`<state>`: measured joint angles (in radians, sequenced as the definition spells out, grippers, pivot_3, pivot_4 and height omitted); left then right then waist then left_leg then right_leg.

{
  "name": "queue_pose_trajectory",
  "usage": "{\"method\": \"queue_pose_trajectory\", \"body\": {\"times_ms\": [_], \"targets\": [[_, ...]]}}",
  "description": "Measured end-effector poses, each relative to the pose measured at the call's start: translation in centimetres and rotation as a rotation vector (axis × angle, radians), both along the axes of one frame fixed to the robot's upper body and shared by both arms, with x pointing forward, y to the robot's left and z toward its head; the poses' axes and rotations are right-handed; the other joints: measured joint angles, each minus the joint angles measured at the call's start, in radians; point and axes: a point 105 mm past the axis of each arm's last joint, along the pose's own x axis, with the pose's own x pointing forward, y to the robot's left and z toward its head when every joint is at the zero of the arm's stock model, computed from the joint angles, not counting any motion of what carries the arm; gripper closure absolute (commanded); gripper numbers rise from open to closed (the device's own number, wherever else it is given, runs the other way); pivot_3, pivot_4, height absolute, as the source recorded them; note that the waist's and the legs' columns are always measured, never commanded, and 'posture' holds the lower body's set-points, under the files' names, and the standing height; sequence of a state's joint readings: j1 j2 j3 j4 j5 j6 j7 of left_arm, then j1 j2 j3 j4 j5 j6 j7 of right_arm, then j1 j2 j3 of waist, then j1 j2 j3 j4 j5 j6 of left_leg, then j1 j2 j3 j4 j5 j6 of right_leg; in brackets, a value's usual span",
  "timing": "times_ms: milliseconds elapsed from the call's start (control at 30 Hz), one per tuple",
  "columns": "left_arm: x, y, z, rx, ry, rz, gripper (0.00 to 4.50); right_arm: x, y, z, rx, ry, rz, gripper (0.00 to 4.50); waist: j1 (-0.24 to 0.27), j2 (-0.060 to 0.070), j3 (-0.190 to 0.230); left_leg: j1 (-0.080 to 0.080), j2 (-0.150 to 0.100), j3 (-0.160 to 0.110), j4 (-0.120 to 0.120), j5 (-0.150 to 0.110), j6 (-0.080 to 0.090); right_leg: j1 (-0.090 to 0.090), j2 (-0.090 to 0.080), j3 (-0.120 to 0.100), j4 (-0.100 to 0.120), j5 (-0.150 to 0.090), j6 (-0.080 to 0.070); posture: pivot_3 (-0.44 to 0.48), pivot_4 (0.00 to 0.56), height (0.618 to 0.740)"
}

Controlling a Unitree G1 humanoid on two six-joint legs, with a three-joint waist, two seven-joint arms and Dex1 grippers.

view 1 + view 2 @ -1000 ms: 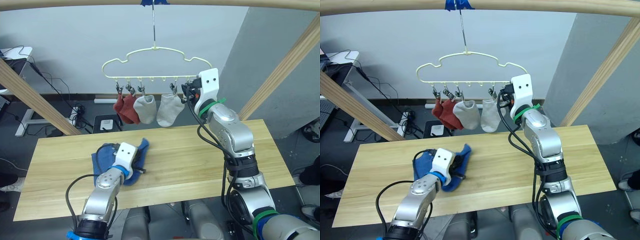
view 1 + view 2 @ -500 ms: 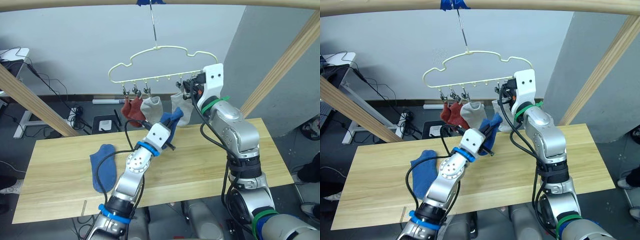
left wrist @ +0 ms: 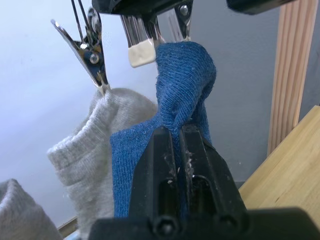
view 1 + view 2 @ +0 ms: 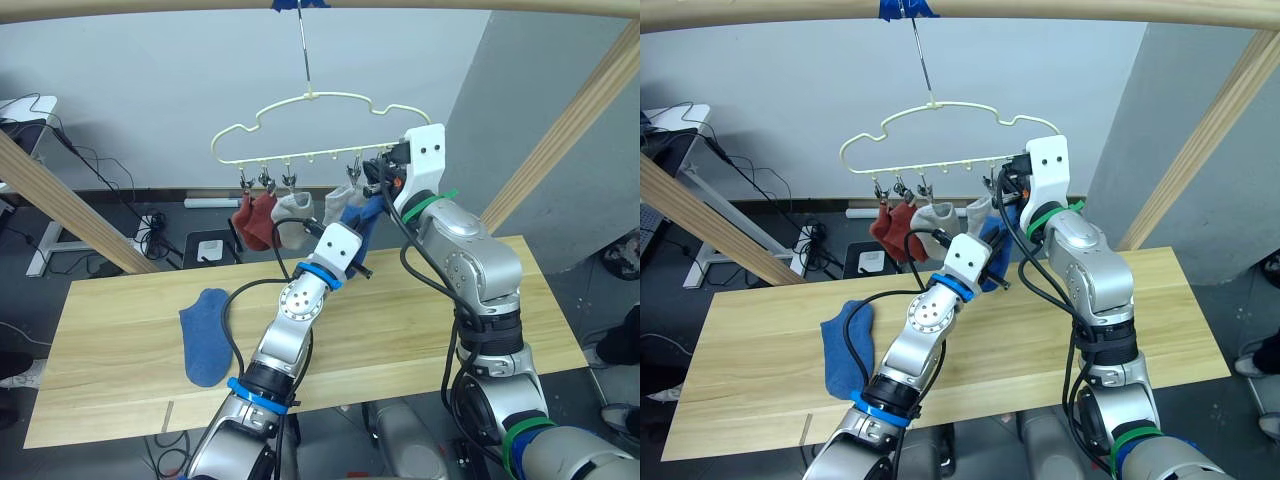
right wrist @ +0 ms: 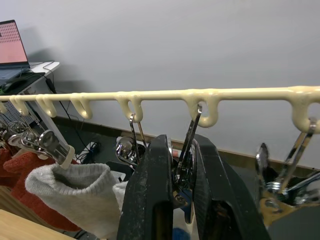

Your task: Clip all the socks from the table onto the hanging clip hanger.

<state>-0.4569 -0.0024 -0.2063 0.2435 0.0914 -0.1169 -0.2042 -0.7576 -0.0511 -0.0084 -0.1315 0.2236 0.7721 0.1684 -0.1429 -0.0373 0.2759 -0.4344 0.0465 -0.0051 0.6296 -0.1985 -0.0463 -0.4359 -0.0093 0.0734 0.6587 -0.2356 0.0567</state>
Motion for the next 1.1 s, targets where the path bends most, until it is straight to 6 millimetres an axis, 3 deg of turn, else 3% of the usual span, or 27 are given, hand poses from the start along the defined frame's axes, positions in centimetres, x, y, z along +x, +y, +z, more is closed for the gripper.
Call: {"method": "queue_pose_trajectory", "body": {"times_ms": [533, 700, 767, 1100], "targets": [[0.4, -0.3, 1.2, -0.048, -0.005, 0.003, 4.5, 0.0, 0.0, -0.3, -0.003, 0.019, 0.005, 4.33, -0.001, 0.0, 0.0, 0.0, 0.0, 0.0, 0.0, 0.0, 0.0, 0.0, 0.0, 0.0, 0.0, 0.0, 0.0, -0.221, 0.282, 0.74], [0.5, -0.1, 1.1, -0.05, 0.001, 0.012, 4.5, -0.2, 0.4, -0.2, 0.026, 0.028, 0.027, 2.54, -0.001, 0.0, 0.0, 0.0, 0.0, 0.0, 0.0, 0.0, 0.0, 0.0, 0.0, 0.0, 0.0, 0.0, 0.0, -0.222, 0.283, 0.74], [0.6, 0.0, 1.1, -0.049, 0.004, 0.011, 4.5, -0.4, 0.4, 0.0, 0.029, 0.022, 0.032, 2.29, -0.001, 0.0, 0.0, 0.0, 0.0, 0.0, 0.0, 0.0, 0.0, 0.0, 0.0, 0.0, 0.0, 0.0, 0.0, -0.222, 0.283, 0.74], [0.1, 0.0, -0.1, -0.049, 0.079, -0.039, 1.8, -2.3, -0.5, 0.2, 0.005, -0.002, 0.06, 2.24, -0.001, 0.0, 0.0, 0.0, 0.0, 0.0, 0.0, 0.0, 0.0, 0.0, 0.0, 0.0, -0.001, 0.0, 0.0, -0.219, 0.275, 0.74]]}}
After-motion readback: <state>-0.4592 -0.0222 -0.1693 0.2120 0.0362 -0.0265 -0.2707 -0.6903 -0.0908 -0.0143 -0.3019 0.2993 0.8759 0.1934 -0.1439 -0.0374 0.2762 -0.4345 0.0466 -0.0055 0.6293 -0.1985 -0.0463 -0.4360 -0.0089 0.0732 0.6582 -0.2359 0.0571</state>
